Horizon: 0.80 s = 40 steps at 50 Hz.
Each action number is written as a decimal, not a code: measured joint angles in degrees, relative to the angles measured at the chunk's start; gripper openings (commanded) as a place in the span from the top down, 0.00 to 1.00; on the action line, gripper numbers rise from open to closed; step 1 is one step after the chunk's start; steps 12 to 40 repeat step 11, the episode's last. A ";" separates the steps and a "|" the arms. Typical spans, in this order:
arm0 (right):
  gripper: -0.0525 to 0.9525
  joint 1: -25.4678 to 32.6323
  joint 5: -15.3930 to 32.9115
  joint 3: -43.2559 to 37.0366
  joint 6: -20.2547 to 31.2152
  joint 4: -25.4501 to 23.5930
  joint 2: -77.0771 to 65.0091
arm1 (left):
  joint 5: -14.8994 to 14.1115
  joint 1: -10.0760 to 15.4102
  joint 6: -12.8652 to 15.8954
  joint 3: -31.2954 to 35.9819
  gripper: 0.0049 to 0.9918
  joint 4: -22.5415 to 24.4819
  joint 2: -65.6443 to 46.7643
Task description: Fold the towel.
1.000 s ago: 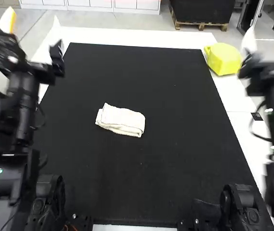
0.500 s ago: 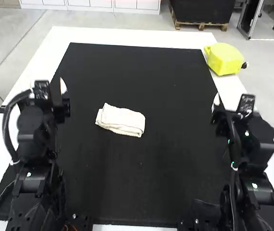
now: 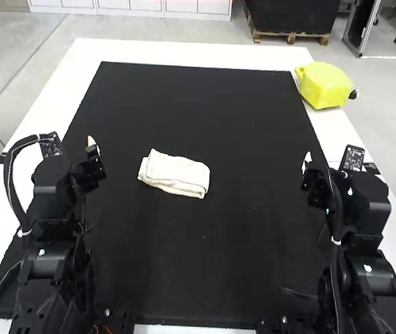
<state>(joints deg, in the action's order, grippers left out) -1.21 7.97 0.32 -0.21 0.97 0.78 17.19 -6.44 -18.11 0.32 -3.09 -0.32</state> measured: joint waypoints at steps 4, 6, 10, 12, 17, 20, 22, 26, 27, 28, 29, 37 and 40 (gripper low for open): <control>0.04 0.00 0.00 0.00 -0.11 0.00 0.00 | 0.00 0.00 -0.98 0.00 0.03 0.00 0.02; 0.04 0.00 0.00 0.00 -0.17 0.00 0.00 | 0.00 -0.04 -1.29 0.00 0.03 0.00 0.00; 0.04 0.00 0.00 0.00 -0.22 0.00 0.00 | 0.00 -0.09 -1.77 0.00 0.03 0.00 0.00; 0.04 0.00 0.00 0.00 -0.22 0.00 0.00 | 0.00 -0.11 -1.81 0.00 0.03 -0.02 0.00; 0.04 0.00 0.00 0.00 -0.22 0.00 0.00 | 0.00 -0.11 -1.81 0.00 0.03 -0.02 0.00; 0.04 0.00 0.00 0.00 -0.22 0.00 0.00 | 0.00 -0.11 -1.81 0.00 0.03 -0.02 0.00; 0.04 0.00 0.00 0.00 -0.22 0.00 0.00 | 0.00 -0.11 -1.81 0.00 0.03 -0.02 0.00; 0.04 0.00 0.00 0.00 -0.22 0.00 0.00 | 0.00 -0.11 -1.81 0.00 0.03 -0.02 0.00; 0.04 0.00 0.00 0.00 -0.22 0.00 0.00 | 0.00 -0.11 -1.81 0.00 0.03 -0.02 0.00; 0.04 0.00 0.00 0.00 -0.22 0.00 0.00 | 0.00 -0.11 -1.81 0.00 0.03 -0.02 0.00; 0.04 0.00 0.00 0.00 -0.22 0.00 0.00 | 0.00 -0.11 -1.81 0.00 0.03 -0.02 0.00; 0.04 0.00 0.00 0.00 -0.22 0.00 0.00 | 0.00 -0.11 -1.81 0.00 0.03 -0.02 0.00; 0.04 0.00 0.00 0.00 -0.22 0.00 0.00 | 0.00 -0.11 -1.81 0.00 0.03 -0.02 0.00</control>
